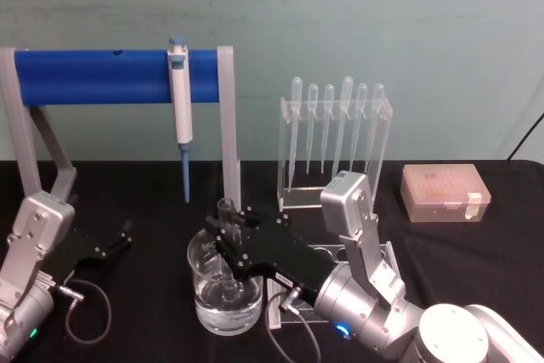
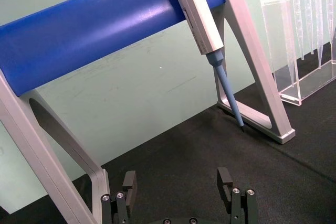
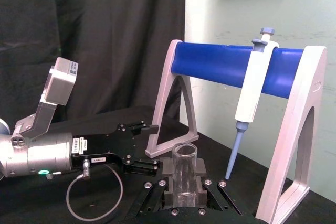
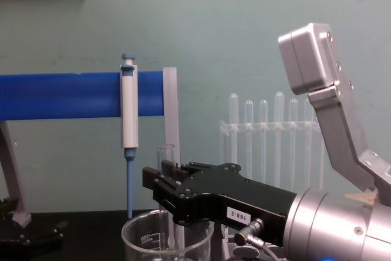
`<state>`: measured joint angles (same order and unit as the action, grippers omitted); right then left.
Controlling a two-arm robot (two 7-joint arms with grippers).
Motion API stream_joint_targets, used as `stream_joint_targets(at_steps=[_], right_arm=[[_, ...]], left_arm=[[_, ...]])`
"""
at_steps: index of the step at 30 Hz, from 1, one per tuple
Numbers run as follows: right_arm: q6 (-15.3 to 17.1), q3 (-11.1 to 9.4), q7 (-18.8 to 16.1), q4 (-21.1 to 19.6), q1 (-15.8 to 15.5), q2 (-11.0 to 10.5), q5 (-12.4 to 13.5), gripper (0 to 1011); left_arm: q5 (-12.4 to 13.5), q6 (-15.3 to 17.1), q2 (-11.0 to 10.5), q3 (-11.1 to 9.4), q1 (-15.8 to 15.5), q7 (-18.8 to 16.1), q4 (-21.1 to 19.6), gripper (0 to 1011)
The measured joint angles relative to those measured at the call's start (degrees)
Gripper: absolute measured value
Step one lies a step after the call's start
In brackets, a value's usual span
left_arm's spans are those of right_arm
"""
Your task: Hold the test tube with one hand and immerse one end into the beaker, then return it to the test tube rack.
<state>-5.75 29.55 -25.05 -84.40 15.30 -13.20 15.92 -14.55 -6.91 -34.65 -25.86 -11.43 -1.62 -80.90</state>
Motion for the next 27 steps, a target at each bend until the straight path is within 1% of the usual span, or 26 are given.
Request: stream_joint_targets(at_steps=[27], right_arm=[[0.0,0.0,0.0,0.0,0.0,0.0,0.0,225]], left_arm=[[0.0,0.0,0.0,0.0,0.0,0.0,0.0,1000]])
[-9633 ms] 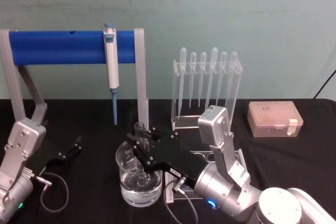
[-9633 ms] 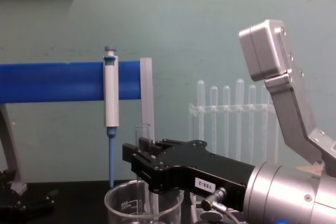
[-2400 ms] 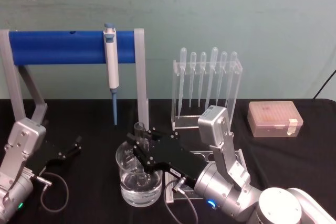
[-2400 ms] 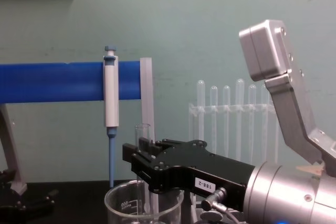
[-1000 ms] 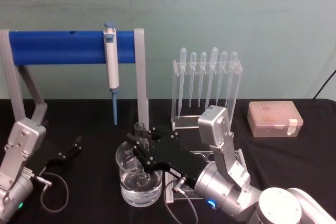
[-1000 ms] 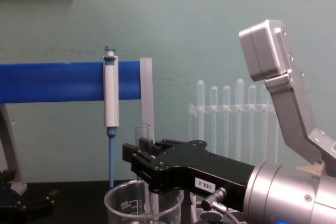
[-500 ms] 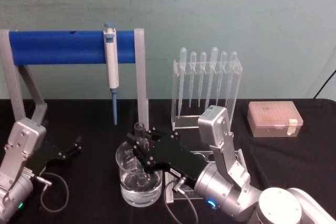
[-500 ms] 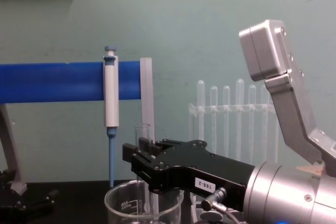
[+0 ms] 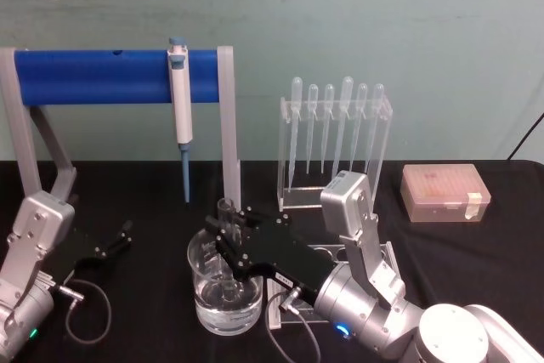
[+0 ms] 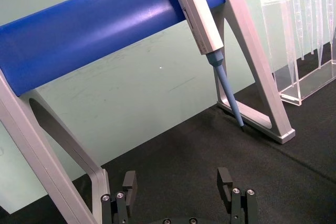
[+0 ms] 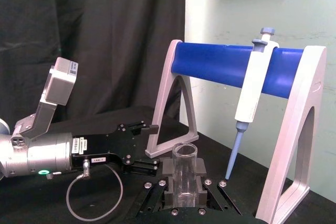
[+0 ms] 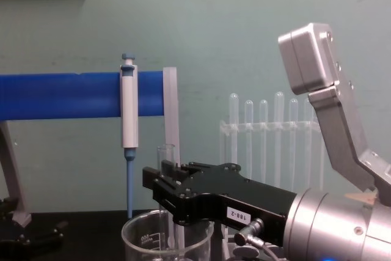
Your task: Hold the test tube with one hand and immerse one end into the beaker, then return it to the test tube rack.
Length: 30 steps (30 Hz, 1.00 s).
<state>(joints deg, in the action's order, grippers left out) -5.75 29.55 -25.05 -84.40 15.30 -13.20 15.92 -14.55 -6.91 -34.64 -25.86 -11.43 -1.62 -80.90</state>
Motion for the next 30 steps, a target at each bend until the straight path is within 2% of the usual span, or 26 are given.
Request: stream_joint_targets(at_steps=[30], right_arm=[[0.0,0.0,0.0,0.0,0.0,0.0,0.0,225]], left_arm=[[0.0,0.0,0.0,0.0,0.0,0.0,0.0,1000]])
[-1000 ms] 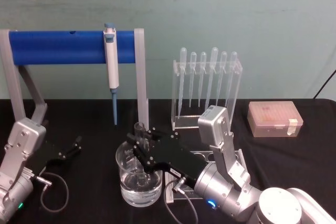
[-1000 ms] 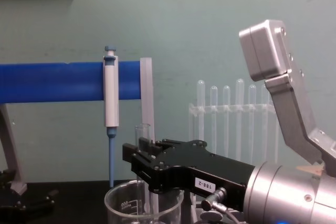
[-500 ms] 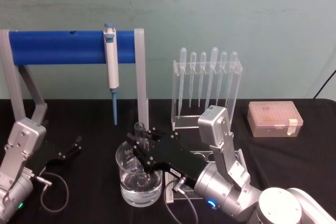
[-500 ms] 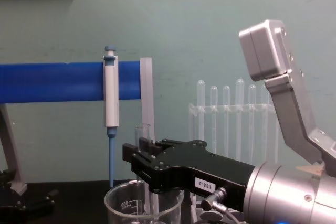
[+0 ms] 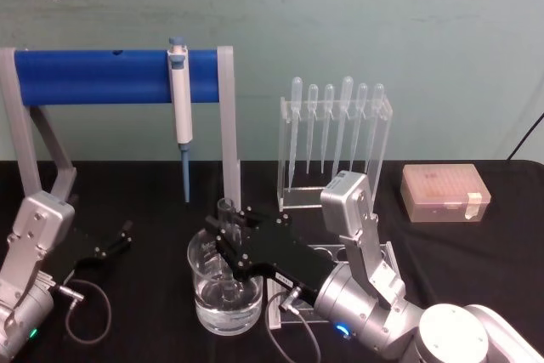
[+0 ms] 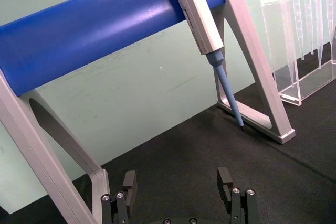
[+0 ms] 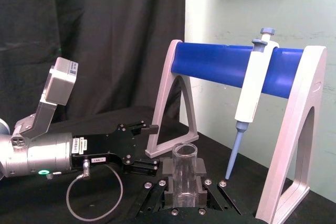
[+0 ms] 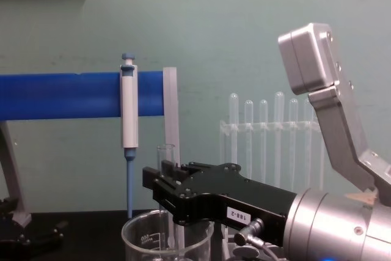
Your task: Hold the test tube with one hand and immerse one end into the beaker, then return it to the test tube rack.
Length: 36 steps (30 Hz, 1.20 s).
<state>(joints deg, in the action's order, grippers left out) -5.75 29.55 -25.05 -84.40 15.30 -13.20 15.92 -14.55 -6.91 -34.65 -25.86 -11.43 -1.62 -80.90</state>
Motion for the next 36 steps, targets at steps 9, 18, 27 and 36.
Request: stream_joint_targets(at_steps=[9,18,27,36], right_arm=[[0.0,0.0,0.0,0.0,0.0,0.0,0.0,225],[0.0,0.0,0.0,0.0,0.0,0.0,0.0,225],[0.0,0.0,0.0,0.0,0.0,0.0,0.0,224],[0.0,0.0,0.0,0.0,0.0,0.0,0.0,225]], left_arm=[[0.0,0.0,0.0,0.0,0.0,0.0,0.0,1000],[0.0,0.0,0.0,0.0,0.0,0.0,0.0,1000],[0.0,0.0,0.0,0.0,0.0,0.0,0.0,1000],[0.0,0.0,0.0,0.0,0.0,0.0,0.0,1000]])
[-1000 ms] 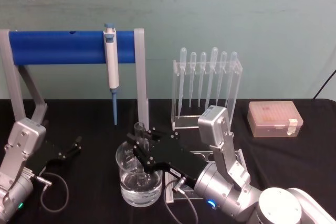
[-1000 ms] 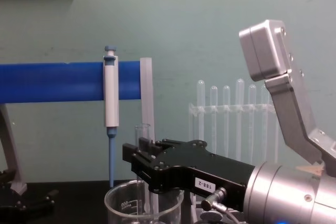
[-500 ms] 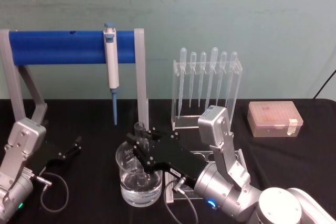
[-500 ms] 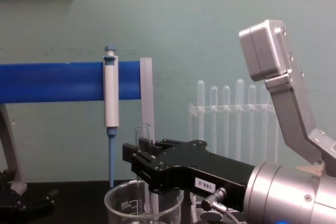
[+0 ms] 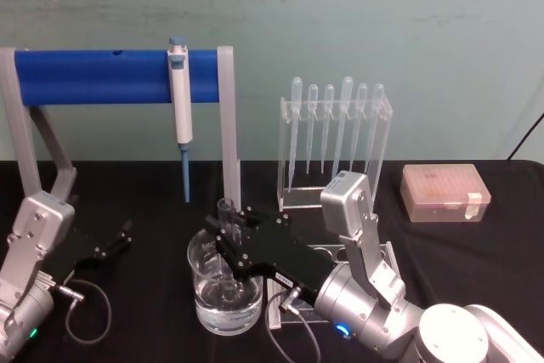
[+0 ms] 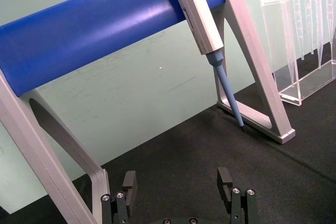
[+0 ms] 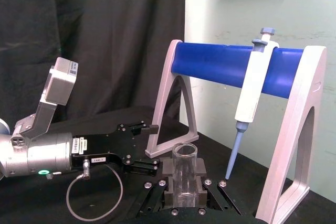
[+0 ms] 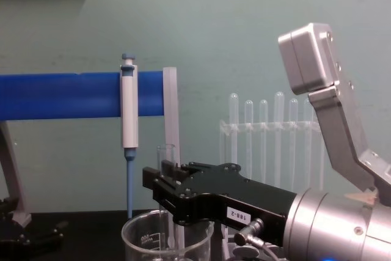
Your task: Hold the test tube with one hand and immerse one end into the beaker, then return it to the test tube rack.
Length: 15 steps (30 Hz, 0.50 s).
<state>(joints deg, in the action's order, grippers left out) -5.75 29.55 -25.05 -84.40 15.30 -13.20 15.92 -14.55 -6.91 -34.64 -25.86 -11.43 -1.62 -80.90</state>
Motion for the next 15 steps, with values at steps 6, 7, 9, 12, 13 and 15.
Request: stream_joint_targets(at_steps=[6,7,9,12,13,15], right_arm=[[0.0,0.0,0.0,0.0,0.0,0.0,0.0,224],[0.0,0.0,0.0,0.0,0.0,0.0,0.0,224],[0.0,0.0,0.0,0.0,0.0,0.0,0.0,225],[0.0,0.0,0.0,0.0,0.0,0.0,0.0,225],[0.0,0.0,0.0,0.0,0.0,0.0,0.0,224],[0.0,0.0,0.0,0.0,0.0,0.0,0.0,225]], left_arm=[[0.0,0.0,0.0,0.0,0.0,0.0,0.0,1000],[0.0,0.0,0.0,0.0,0.0,0.0,0.0,1000],[0.0,0.0,0.0,0.0,0.0,0.0,0.0,1000],[0.0,0.0,0.0,0.0,0.0,0.0,0.0,1000],[0.0,0.0,0.0,0.0,0.0,0.0,0.0,1000],[0.0,0.0,0.0,0.0,0.0,0.0,0.0,1000]])
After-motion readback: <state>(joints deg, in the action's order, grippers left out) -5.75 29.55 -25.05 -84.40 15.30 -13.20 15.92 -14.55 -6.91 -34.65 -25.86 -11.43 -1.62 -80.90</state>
